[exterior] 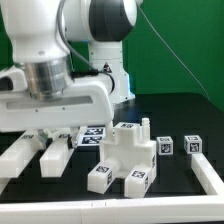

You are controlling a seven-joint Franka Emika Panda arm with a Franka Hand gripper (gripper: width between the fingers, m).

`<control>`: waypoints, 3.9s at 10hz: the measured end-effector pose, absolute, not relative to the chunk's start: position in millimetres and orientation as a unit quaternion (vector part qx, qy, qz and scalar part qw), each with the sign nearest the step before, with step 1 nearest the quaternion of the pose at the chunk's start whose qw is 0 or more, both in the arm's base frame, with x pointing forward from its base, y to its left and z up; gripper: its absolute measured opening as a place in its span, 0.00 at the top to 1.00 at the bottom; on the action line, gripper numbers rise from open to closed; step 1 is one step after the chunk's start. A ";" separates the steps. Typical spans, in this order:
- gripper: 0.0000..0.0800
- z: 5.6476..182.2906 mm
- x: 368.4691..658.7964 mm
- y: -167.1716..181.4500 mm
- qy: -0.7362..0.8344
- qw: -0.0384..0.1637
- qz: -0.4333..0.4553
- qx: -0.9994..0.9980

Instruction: Assemble chair

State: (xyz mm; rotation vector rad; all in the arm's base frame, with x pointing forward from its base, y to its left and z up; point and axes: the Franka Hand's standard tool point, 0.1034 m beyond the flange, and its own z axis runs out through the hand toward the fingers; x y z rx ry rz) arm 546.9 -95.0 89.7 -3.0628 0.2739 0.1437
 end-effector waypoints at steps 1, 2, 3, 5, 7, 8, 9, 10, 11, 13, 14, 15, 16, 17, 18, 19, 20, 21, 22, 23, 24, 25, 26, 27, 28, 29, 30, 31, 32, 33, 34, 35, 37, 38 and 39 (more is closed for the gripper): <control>0.64 106.8 550.5 -83.1 0.112 0.031 0.043 -0.992; 0.64 112.9 553.8 -72.2 0.119 0.026 0.040 -0.992; 0.64 109.7 553.4 -68.3 0.116 0.030 0.041 -0.992; 0.64 108.9 553.2 -69.4 0.117 0.029 0.042 -0.992; 0.64 111.9 550.1 -68.3 0.126 0.024 0.061 -0.990; 0.64 128.0 549.6 -65.2 0.139 0.024 0.084 -0.986; 0.64 148.5 550.4 -62.7 0.151 0.024 0.095 -0.984; 0.64 158.6 550.2 -58.1 0.175 0.021 0.101 -0.979; 0.64 161.7 552.0 -48.2 0.210 0.017 0.105 -0.972; 0.64 162.0 555.8 3.8 0.267 0.014 0.054 -0.962; 0.64 155.3 549.8 25.2 0.264 0.011 0.053 -0.963; 0.64 146.7 553.2 39.0 0.263 0.009 0.044 -0.964; 0.64 146.6 552.6 37.3 0.256 0.010 0.047 -0.965; 0.64 147.0 553.1 34.3 0.259 0.010 0.046 -0.965; 0.64 145.7 552.6 35.7 0.257 0.009 0.047 -0.965; 0.64 145.0 552.5 36.7 0.256 0.009 0.046 -0.965; 0.64 143.8 555.1 43.5 0.248 0.011 0.028 -0.968; 0.64 141.2 554.5 46.9 0.236 0.013 0.018 -0.971; 0.64 138.6 555.1 49.8 0.234 0.013 0.013 -0.972; 0.64 136.8 558.4 56.1 0.230 0.015 0.001 -0.973; 0.64 133.5 557.2 60.6 0.226 0.014 0.001 -0.974; 0.64 131.7 557.2 59.1 0.224 0.014 0.002 -0.975; 0.64 131.9 557.2 57.4 0.221 0.014 0.002 -0.975; 0.64 131.9 556.9 56.7 0.225 0.018 0.004 -0.974; 0.64 132.0 555.6 55.6 0.226 0.021 0.008 -0.974; 0.64 131.9 554.4 54.0 0.225 0.031 0.013 -0.974; 0.64 131.9 554.4 51.3 0.221 0.035 0.014 -0.975; 0.64 131.7 552.9 49.0 0.220 0.039 0.020 -0.975; 0.64 131.3 548.4 47.4 0.221 0.042 0.038 -0.974; 0.64 131.2 549.8 47.1 0.221 0.041 0.035 -0.974; 0.64 131.2 549.7 47.3 0.221 0.041 0.036 -0.974; 0.64 130.9 549.7 46.9 0.218 0.041 0.036 -0.974; 0.64 131.1 550.7 45.6 0.144 0.034 0.030 -0.988; 0.64 131.1 549.9 46.7 0.139 0.034 0.030 -0.989; 0.64 131.2 550.4 47.7 0.142 0.035 0.029 -0.989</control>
Offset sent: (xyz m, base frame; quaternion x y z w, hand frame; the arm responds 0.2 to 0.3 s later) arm 0.0000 0.0000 0.0000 0.0000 0.0000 0.0000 1.0000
